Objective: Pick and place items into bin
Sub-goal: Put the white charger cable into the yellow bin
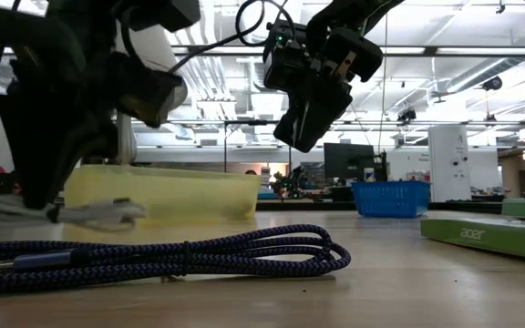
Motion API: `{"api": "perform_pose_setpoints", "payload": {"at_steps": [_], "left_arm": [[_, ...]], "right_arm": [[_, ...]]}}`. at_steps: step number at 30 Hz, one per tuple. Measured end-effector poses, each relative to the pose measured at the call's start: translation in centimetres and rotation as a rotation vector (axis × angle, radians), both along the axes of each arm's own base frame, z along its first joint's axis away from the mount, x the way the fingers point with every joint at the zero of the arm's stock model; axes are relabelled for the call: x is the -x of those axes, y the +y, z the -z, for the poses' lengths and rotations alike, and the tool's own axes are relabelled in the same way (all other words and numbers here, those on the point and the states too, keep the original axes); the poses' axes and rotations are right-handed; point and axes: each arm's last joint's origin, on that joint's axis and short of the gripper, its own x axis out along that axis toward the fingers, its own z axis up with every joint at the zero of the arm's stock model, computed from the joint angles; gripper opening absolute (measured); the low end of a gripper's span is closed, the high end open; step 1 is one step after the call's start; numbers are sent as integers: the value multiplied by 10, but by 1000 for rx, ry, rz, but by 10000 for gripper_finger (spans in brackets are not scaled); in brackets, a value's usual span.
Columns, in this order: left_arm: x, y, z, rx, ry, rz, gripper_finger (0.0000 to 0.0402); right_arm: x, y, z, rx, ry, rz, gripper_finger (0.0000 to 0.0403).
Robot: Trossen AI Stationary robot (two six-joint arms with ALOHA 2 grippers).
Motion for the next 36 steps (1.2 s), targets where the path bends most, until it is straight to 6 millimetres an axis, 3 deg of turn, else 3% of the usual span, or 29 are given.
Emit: {"api": "perform_pose_setpoints", "payload": {"at_steps": [12,20,36], "left_arm": [[4,2,-30,27,-149,-3,1],[5,8,-52,-60,-306,-47,0],[0,29,-70,-159,-384,-179,0]], "right_arm": [[0,-1,-1,-1,-1,3,56],[0,-1,-1,0,-1,4,56],[0,-1,-1,-2,-3,9,57]]}}
